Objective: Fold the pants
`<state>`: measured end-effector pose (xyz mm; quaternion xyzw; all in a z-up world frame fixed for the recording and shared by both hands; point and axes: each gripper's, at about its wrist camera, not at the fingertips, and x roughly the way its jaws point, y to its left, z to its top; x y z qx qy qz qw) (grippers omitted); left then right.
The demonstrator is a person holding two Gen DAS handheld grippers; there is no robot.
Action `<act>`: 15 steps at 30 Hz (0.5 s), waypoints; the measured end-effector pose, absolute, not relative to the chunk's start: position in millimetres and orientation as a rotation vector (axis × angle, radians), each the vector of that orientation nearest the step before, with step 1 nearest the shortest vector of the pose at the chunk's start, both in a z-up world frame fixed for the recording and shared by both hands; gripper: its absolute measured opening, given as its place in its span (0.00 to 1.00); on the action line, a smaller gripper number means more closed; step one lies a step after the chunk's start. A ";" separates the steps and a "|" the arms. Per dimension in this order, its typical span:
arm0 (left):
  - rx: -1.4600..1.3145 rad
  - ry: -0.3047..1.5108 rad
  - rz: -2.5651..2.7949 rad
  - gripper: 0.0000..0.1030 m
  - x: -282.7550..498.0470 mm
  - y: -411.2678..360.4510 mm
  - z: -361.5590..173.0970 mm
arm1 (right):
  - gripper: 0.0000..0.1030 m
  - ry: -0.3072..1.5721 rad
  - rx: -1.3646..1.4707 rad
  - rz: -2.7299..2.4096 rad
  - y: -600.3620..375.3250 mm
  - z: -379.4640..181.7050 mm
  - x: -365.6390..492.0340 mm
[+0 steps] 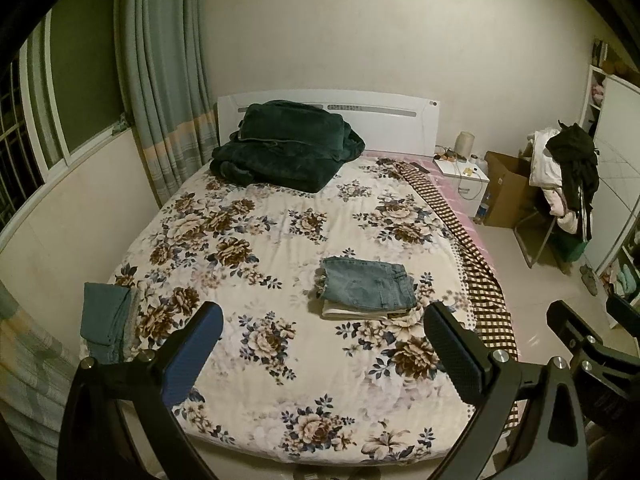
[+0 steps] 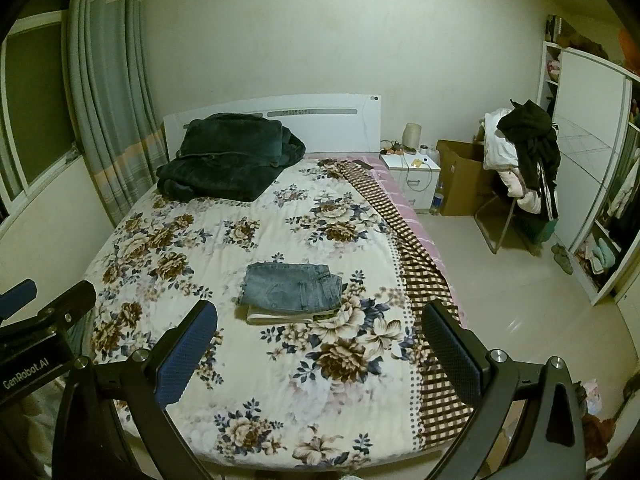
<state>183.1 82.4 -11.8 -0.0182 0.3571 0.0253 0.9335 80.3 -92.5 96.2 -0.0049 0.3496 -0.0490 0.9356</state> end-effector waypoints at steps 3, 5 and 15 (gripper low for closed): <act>-0.040 0.731 0.052 1.00 182.8 82.1 -13.2 | 1.00 0.718 -0.009 -0.101 -92.3 96.0 79.4; -0.039 0.735 0.049 1.00 182.6 77.2 -11.3 | 1.00 0.722 -0.007 -0.102 -91.8 93.9 78.3; -0.036 0.736 0.048 1.00 179.9 64.1 -7.5 | 1.00 0.729 -0.006 -0.103 -92.8 90.3 74.0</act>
